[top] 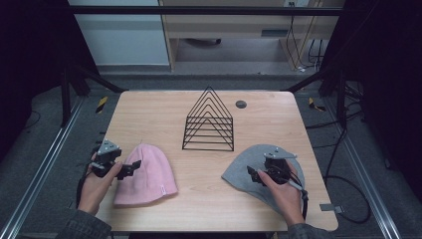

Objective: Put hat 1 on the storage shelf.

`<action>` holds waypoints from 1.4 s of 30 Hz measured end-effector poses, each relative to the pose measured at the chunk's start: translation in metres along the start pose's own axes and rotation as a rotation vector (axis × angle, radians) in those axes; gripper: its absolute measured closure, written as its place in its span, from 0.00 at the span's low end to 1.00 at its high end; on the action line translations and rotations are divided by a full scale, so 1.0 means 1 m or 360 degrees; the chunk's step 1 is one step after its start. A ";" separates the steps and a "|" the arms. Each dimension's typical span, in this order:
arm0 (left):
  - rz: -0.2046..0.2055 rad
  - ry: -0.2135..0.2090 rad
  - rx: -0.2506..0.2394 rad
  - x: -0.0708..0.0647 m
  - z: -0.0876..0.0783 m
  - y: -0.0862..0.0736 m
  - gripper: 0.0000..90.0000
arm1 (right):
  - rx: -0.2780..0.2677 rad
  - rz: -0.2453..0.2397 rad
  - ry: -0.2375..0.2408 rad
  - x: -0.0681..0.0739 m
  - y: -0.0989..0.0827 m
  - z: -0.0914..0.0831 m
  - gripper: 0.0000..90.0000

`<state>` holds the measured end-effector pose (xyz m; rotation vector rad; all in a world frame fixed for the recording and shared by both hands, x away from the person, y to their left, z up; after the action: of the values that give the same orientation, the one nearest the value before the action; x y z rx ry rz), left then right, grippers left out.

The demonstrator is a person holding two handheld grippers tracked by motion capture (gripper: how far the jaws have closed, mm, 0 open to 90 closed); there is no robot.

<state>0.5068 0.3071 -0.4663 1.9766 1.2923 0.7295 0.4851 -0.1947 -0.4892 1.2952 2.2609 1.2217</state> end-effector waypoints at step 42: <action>0.0068 -0.0115 0.0295 0.005 0.046 0.015 0.83 | 0.0004 -0.0017 -0.0053 -0.005 -0.008 -0.008 0.45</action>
<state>0.5512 0.2970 -0.4838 2.1636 1.3183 0.5698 0.4788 -0.2053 -0.4919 1.2927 2.2438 1.1850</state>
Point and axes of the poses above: each handheld gripper's, and its own axes: z roughly forward along the jaws, y roughly out of its top, x roughly to its left, the point moved 2 cm from there along z, roughly forward along the jaws, and after that the axes turned 11 degrees about y, right-handed, at the moved point
